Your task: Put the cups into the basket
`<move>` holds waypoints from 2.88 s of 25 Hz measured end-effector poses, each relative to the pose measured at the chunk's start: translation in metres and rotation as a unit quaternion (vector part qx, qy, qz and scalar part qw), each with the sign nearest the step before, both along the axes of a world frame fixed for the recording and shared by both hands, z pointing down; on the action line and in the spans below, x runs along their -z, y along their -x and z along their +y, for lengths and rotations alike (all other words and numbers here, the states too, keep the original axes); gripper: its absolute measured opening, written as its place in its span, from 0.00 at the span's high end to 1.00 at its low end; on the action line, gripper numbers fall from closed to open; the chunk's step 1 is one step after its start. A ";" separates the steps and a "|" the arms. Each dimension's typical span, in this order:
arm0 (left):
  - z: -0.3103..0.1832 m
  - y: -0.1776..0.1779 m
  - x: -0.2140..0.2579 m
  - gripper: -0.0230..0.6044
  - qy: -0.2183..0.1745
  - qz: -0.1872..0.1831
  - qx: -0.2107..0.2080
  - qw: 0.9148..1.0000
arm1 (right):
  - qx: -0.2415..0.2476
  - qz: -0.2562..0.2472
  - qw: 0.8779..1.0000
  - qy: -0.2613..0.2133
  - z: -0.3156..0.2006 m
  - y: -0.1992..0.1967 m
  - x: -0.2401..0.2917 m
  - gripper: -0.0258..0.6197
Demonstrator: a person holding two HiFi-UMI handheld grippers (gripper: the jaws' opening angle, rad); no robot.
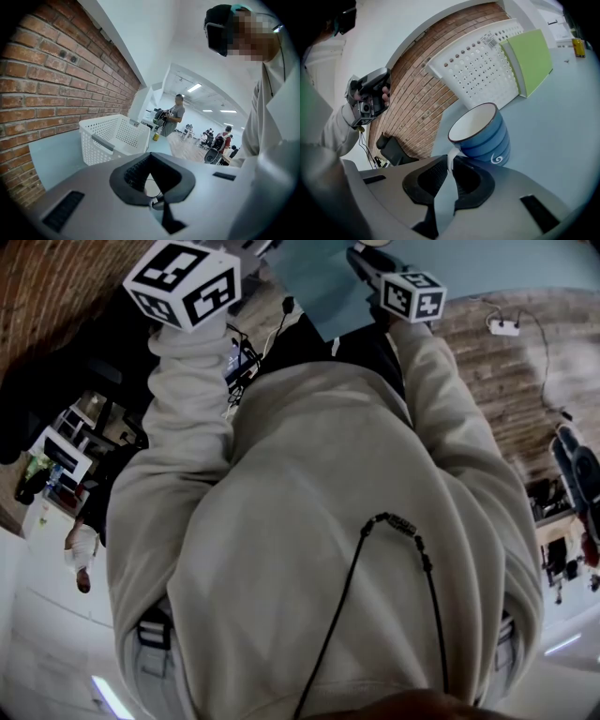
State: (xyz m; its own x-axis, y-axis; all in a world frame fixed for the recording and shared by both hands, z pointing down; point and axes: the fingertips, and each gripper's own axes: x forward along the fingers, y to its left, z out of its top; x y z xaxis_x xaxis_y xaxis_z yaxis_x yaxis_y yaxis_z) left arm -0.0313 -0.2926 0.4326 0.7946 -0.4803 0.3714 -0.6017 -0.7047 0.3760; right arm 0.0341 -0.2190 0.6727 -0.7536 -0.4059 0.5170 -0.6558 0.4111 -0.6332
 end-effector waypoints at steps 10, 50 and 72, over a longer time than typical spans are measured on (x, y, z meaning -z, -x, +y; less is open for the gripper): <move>-0.002 0.002 0.006 0.97 -0.002 0.000 0.007 1.000 | 0.029 0.008 0.999 -0.027 0.000 0.000 0.017 0.88; 0.002 -0.021 0.105 0.97 -0.080 0.026 -0.008 0.996 | 0.013 -0.039 0.977 -0.207 -0.048 -0.038 0.254 0.88; 0.006 -0.021 0.138 0.97 -0.111 0.018 0.012 0.994 | 0.067 -0.057 0.959 -0.269 -0.051 -0.034 0.341 0.88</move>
